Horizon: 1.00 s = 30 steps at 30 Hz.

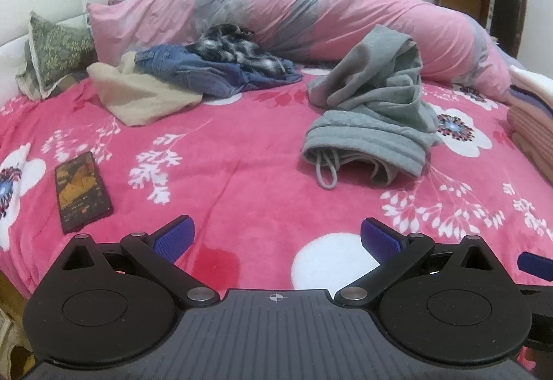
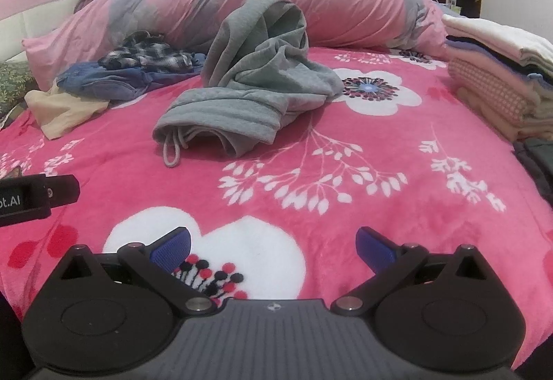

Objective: Fold clothes

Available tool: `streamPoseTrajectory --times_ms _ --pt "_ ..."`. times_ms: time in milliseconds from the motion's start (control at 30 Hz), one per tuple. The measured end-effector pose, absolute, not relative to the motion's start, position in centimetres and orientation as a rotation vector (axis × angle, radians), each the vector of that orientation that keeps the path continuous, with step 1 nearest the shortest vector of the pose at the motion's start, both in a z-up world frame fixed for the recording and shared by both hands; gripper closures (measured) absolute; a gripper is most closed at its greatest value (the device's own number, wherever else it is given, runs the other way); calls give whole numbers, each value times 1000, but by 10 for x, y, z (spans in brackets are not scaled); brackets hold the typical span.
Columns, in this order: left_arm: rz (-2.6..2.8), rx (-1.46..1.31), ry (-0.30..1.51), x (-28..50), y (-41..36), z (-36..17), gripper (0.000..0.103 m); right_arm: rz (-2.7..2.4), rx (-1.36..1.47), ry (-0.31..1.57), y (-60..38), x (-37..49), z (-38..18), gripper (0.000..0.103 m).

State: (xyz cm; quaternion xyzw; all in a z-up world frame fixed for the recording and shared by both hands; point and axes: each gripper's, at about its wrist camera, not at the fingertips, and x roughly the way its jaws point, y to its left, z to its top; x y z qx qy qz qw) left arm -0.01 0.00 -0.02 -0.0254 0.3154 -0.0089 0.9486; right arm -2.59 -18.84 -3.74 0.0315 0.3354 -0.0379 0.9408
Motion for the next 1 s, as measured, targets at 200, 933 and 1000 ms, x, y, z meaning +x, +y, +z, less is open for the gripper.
streamPoseTrajectory --times_ms 200,933,1000 --pt "-36 -47 674 -1 1 -4 0 -85 68 667 -187 -31 -33 0" --pt "59 -14 738 8 4 -11 0 -93 95 681 -193 -27 -36 0" --pt "47 -10 737 8 4 -13 0 -90 97 682 -192 -27 -35 0"
